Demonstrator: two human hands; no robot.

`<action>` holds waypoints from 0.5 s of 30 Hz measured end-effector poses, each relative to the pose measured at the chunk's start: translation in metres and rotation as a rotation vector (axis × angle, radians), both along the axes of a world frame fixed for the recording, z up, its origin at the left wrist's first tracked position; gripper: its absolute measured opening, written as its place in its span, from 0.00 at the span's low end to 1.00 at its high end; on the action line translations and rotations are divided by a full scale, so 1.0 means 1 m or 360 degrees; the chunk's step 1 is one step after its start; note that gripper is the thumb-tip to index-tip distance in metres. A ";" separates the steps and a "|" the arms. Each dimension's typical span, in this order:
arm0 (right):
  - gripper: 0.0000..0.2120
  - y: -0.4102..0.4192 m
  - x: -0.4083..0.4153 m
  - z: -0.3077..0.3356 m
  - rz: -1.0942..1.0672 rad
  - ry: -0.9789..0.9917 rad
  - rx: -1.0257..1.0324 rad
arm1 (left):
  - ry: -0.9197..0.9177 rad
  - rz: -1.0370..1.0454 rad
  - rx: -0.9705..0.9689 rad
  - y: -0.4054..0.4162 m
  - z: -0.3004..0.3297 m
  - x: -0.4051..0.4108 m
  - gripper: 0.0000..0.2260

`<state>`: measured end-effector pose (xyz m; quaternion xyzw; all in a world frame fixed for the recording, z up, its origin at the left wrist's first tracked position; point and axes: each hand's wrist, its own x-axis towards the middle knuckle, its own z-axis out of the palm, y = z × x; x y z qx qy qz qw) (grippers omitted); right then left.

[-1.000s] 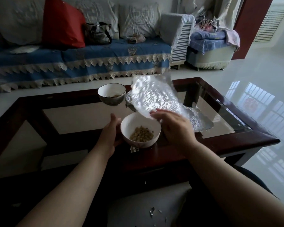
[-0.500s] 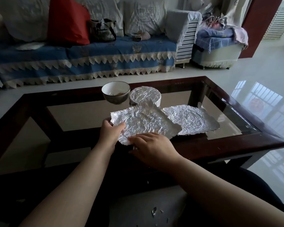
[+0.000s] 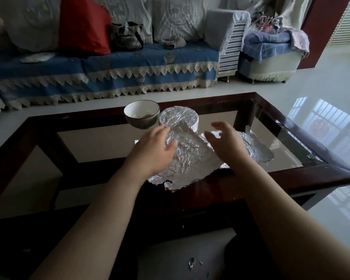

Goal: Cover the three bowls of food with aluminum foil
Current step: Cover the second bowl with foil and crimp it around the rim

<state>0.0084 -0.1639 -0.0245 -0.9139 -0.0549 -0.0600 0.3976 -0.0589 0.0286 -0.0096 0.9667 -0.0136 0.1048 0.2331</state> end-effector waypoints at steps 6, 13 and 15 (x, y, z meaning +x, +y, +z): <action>0.29 0.007 0.011 -0.011 0.0108 0.0523 -0.0210 | 0.0649 0.0022 0.0612 -0.018 -0.034 0.015 0.36; 0.15 -0.007 0.003 -0.008 0.0122 0.0661 -0.0195 | 0.0573 -0.0187 0.0648 -0.014 -0.046 0.023 0.32; 0.12 -0.008 0.000 -0.006 0.0124 0.0664 -0.0111 | 0.0551 -0.0209 0.0649 -0.012 -0.047 0.023 0.31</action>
